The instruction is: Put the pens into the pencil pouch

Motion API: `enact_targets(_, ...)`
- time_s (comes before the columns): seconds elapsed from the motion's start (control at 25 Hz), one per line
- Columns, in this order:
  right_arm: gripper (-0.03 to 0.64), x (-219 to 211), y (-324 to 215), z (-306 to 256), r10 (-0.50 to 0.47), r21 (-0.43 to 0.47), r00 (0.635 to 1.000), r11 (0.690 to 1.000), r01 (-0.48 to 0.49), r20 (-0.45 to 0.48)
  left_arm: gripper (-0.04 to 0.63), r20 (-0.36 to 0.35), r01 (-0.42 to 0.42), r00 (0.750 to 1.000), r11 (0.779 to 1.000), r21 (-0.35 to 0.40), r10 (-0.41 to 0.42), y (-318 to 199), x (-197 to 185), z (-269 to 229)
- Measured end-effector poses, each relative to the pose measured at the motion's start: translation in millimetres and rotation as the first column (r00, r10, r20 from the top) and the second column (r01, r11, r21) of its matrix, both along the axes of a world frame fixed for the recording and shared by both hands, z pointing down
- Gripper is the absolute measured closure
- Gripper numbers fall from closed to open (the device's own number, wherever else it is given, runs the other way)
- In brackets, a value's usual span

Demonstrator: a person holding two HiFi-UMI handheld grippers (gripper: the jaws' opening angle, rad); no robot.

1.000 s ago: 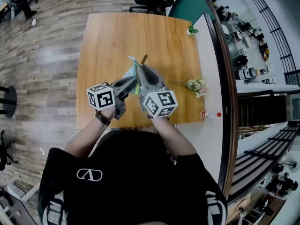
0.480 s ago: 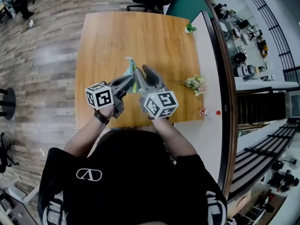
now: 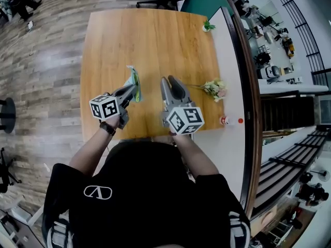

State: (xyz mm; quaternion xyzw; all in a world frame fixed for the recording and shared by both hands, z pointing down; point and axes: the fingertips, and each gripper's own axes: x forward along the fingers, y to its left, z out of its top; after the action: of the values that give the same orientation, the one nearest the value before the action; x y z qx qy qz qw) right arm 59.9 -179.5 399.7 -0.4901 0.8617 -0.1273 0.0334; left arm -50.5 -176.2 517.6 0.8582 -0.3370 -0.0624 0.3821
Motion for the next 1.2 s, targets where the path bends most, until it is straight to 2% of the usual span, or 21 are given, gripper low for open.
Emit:
enact_targets(0.24,0.517,22.1,11.3,15.3,0.052,-0.042,0.999,0.998,-0.052,-0.009,0.580,0.125,0.055,0.991,0.996,-0.067,-0.046,-0.2,-15.7,73.7)
enact_targets(0.4,0.518,35.7,17.7,27.6,0.079,-0.072,0.996,0.994,-0.081,-0.028,0.580,0.183,0.056,0.982,0.991,-0.118,-0.034,-9.5,-8.2,128.0)
enact_targets(0.64,0.520,52.5,28.5,45.2,0.118,-0.120,0.992,0.985,-0.123,-0.050,0.580,0.156,-0.019,0.987,0.989,-0.147,0.042,-21.5,33.8,178.1)
enact_targets(0.88,0.520,66.9,37.2,62.7,0.153,-0.169,0.986,0.972,-0.161,-0.058,0.578,0.173,-0.099,0.976,0.980,-0.171,0.129,-26.3,72.2,212.9)
enact_targets(1.2,0.520,84.4,38.8,66.9,0.183,-0.175,0.981,0.966,-0.192,-0.066,0.549,0.192,-0.145,0.965,0.971,-0.188,0.181,-19.5,91.5,232.3)
